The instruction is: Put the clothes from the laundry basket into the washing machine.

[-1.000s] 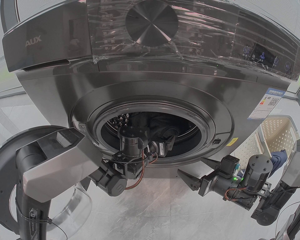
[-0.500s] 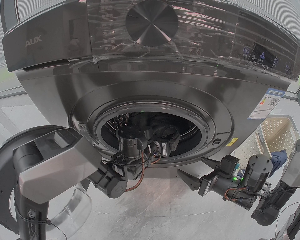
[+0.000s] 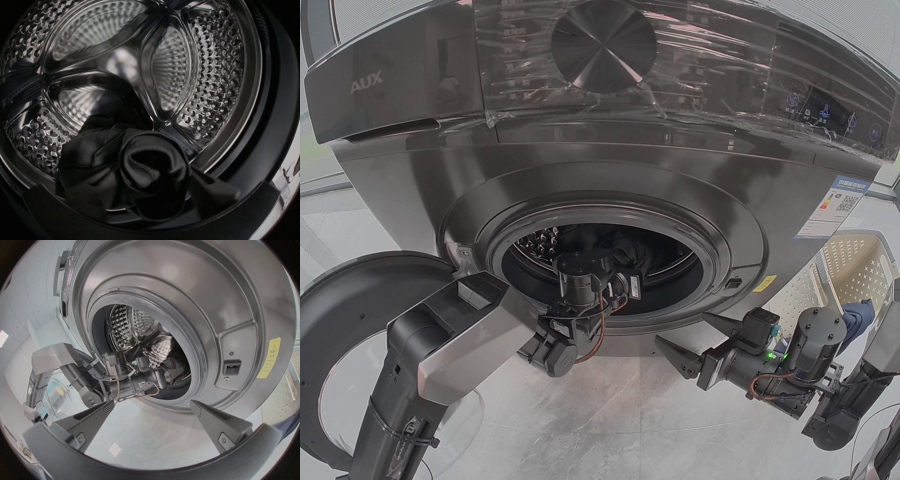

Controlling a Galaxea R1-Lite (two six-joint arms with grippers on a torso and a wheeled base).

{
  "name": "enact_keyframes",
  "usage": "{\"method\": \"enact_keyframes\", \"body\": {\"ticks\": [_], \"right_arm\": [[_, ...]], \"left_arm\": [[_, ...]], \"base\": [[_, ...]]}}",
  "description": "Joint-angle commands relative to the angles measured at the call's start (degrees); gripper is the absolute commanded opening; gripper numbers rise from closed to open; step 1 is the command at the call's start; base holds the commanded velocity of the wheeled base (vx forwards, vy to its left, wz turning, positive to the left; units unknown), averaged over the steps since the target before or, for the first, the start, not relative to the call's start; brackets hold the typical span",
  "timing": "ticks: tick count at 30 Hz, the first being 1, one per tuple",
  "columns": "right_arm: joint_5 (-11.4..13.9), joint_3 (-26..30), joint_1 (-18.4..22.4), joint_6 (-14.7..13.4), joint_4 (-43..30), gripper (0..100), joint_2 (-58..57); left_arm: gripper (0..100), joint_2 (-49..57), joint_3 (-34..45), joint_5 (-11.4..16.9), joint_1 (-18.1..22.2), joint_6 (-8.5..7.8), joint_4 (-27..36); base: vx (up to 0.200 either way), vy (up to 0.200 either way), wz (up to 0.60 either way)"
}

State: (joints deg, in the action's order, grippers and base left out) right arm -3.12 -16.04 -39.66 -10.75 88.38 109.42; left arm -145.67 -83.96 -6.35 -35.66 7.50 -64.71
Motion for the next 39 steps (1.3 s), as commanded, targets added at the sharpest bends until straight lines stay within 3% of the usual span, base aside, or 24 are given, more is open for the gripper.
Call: {"method": "enact_keyframes", "body": {"ticks": [1, 6, 10, 24, 25, 32, 38, 39], "right_arm": [[-0.04, -0.13, 0.02, 0.12, 0.04, 100, -0.17], [0.04, -0.22, 0.02, 0.12, 0.04, 100, -0.09], [-0.04, -0.22, 0.02, 0.03, 0.04, 100, 0.18], [-0.04, -0.13, -0.16, -0.06, 0.04, 100, 0.26], [-0.04, -0.13, -0.16, -0.06, 0.04, 100, 0.26], [-0.04, -0.04, -0.16, -0.06, 0.04, 100, 0.26], [-0.04, -0.04, -0.07, -0.06, 0.04, 100, 0.18], [-0.04, -0.04, -0.07, -0.06, 0.04, 100, 0.18]], "left_arm": [[0, -4.01, -6.22, -1.91, 1.73, -0.38, 1.69], [0, -6.82, -18.26, -7.18, 4.63, -0.38, 4.41], [0, -8.85, -25.73, -9.03, 6.65, -0.20, 5.65], [0, -9.29, -27.31, -9.21, 7.09, 0.33, 5.91], [100, -9.20, -26.79, -9.21, 6.83, 0.33, 5.82], [100, -7.00, -24.50, -9.21, 4.90, 0.41, 5.65], [100, 0.21, -13.34, -9.12, 2.35, -0.11, 5.56], [100, 2.93, -8.50, -8.15, 1.73, -0.82, 5.47]], "base": [[0.000, 0.000, 0.00], [0.000, 0.000, 0.00], [0.000, 0.000, 0.00], [0.000, 0.000, 0.00], [0.000, 0.000, 0.00], [0.000, 0.000, 0.00], [0.000, 0.000, 0.00], [0.000, 0.000, 0.00]]}}
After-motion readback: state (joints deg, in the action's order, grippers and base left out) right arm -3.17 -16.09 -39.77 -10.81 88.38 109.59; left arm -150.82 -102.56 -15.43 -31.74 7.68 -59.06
